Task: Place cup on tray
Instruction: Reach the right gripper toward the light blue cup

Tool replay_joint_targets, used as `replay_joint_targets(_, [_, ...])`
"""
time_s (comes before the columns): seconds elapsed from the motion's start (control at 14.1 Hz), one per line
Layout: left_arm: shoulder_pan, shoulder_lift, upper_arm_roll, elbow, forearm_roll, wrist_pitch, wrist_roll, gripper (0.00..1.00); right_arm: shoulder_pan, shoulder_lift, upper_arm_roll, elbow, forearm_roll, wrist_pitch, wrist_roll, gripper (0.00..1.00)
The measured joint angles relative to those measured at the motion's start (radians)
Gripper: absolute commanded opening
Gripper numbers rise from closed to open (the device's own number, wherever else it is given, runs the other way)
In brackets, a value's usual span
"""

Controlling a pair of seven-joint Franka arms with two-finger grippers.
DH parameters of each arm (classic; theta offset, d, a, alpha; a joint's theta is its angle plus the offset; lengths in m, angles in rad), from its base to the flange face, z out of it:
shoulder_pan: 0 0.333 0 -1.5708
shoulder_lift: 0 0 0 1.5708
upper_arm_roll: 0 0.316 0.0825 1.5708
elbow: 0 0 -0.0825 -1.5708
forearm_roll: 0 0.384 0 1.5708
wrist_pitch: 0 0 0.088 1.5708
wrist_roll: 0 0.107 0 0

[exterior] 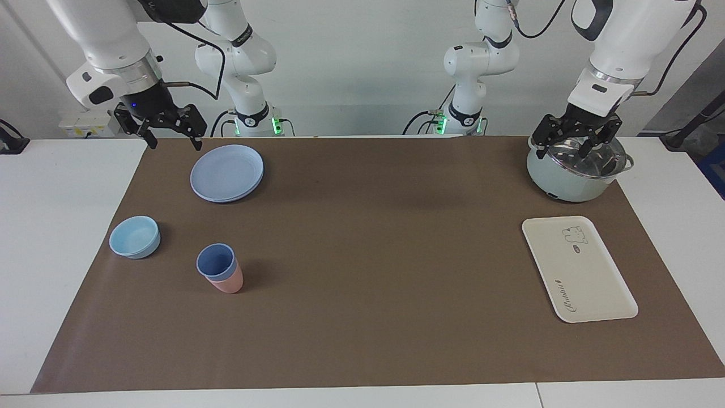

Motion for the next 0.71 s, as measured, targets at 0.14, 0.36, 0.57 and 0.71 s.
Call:
replay_joint_targets(0.14, [0.0, 0.0, 0.0, 0.0, 0.0, 0.0, 0.0, 1.0, 0.0, 0.0, 0.0, 0.0, 0.0, 0.0, 0.0, 1.0])
replay_joint_targets(0.36, [0.0, 0.0, 0.0, -0.001, 0.0, 0.0, 0.0, 1.0, 0.0, 0.0, 0.0, 0.0, 0.0, 0.0, 0.0, 1.0])
replay_joint_targets(0.57, [0.0, 0.0, 0.0, -0.004, 0.0, -0.001, 0.0, 1.0, -0.001, 0.0, 0.0, -0.005, 0.0, 0.012, -0.005, 1.0])
replay_joint_targets(0.71, [0.0, 0.0, 0.0, -0.005, 0.0, -0.001, 0.0, 1.0, -0.011, -0.001, -0.007, -0.023, 0.032, 0.072, -0.093, 1.0])
